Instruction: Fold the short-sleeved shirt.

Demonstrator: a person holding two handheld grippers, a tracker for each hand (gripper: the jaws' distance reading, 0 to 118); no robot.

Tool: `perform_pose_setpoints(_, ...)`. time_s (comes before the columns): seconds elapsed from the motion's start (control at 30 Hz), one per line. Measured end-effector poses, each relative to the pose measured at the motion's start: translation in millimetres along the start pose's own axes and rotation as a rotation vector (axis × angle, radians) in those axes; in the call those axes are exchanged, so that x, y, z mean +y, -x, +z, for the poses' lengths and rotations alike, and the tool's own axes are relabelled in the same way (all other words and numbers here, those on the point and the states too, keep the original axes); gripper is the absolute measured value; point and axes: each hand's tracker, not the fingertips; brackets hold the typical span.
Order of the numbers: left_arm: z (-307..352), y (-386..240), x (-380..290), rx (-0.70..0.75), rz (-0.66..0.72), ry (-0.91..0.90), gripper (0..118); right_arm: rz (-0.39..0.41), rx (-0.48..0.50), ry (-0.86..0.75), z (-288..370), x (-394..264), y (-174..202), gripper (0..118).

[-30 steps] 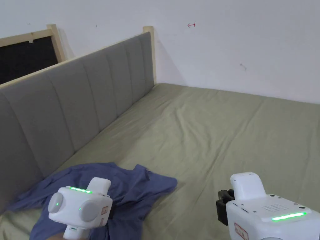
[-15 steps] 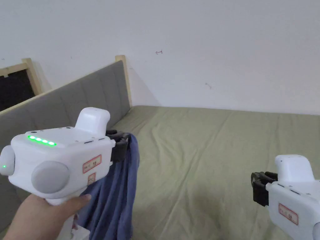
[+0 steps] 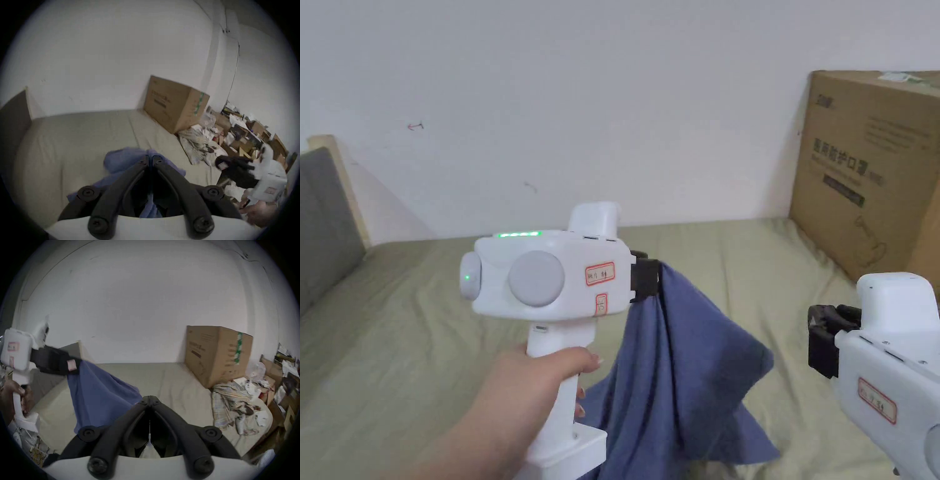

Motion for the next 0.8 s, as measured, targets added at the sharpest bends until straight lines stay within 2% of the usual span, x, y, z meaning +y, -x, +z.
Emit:
perform_pose_setpoints(0.13, -70, 3, -34, 0.026, 0.063, 0.218, 1, -0.052, -0.028, 0.059, -8, -17, -25, 0)
perform_pose_setpoints(0.2, -98, 15, -63, 0.042, 0.149, 0.32, 2, -0.06, -0.033, 0.091, -16, -28, -31, 0)
perform_pose_setpoints(0.27, -115, 31, -91, 0.051, 0.24, 0.404, 10, -0.057, -0.033, 0.114, -21, -37, -32, 0)
perform_pose_setpoints(0.3, -120, 40, -107, 0.042, 0.282, 0.446, 26, -0.056, -0.03, 0.127, -24, -42, -32, 0)
perform_pose_setpoints(0.33, -125, 47, -121, 0.04, 0.326, 0.481, 73, -0.056, -0.025, 0.14, -27, -46, -32, 0)
perform_pose_setpoints(0.37, -127, 53, -131, 0.032, 0.361, 0.504, 102, -0.055, -0.02, 0.151, -29, -49, -31, 0)
perform_pose_setpoints(0.4, -128, 59, -143, 0.036, 0.399, 0.534, 106, -0.055, -0.016, 0.161, -31, -52, -30, 0)
perform_pose_setpoints(0.47, -118, 68, -151, 0.032, 0.452, 0.516, 104, -0.056, -0.011, 0.177, -36, -56, -29, 0)
perform_pose_setpoints(0.57, -98, 71, -142, 0.038, 0.418, 0.487, 103, -0.062, -0.008, 0.19, -41, -60, -25, 0)
perform_pose_setpoints(0.67, -63, 65, -113, 0.041, 0.317, 0.378, 103, -0.072, 0.001, 0.191, -42, -58, -21, 0)
perform_pose_setpoints(0.8, 10, 50, -87, 0.116, 0.17, 0.141, 104, -0.078, 0.019, 0.147, -38, -51, -16, 0)
